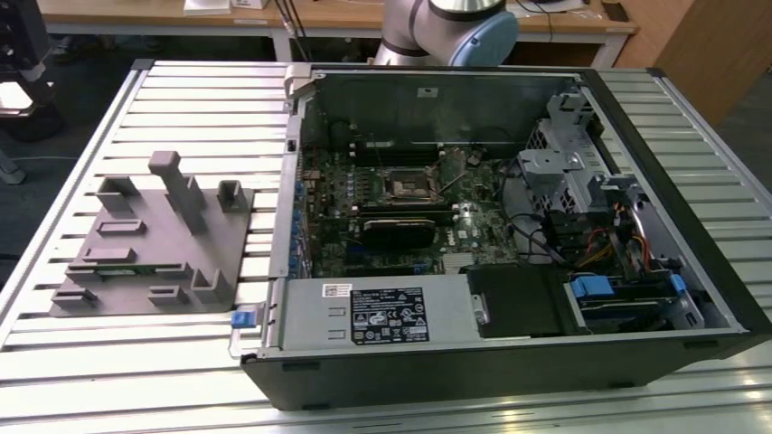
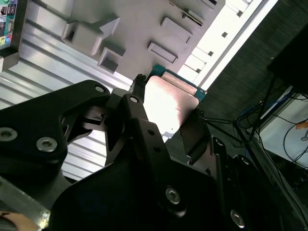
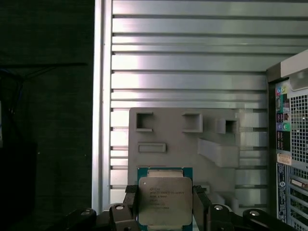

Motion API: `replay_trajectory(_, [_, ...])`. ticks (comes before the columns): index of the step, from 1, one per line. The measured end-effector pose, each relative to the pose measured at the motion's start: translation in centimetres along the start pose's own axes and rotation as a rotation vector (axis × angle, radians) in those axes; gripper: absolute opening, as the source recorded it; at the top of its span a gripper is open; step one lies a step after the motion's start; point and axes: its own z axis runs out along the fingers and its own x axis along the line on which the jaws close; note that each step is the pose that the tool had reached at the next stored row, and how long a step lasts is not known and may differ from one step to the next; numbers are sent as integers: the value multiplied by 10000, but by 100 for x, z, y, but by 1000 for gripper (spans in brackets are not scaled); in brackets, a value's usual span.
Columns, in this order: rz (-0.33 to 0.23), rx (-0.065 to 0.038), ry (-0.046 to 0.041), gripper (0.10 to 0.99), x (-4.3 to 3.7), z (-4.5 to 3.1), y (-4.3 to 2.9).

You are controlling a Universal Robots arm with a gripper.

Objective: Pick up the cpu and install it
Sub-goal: 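Pick up the cpu and move it towards the insertion slot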

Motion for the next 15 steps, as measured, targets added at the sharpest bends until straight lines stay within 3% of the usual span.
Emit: replay_trajectory(15, [1, 0, 1, 541, -113, 1, 7])
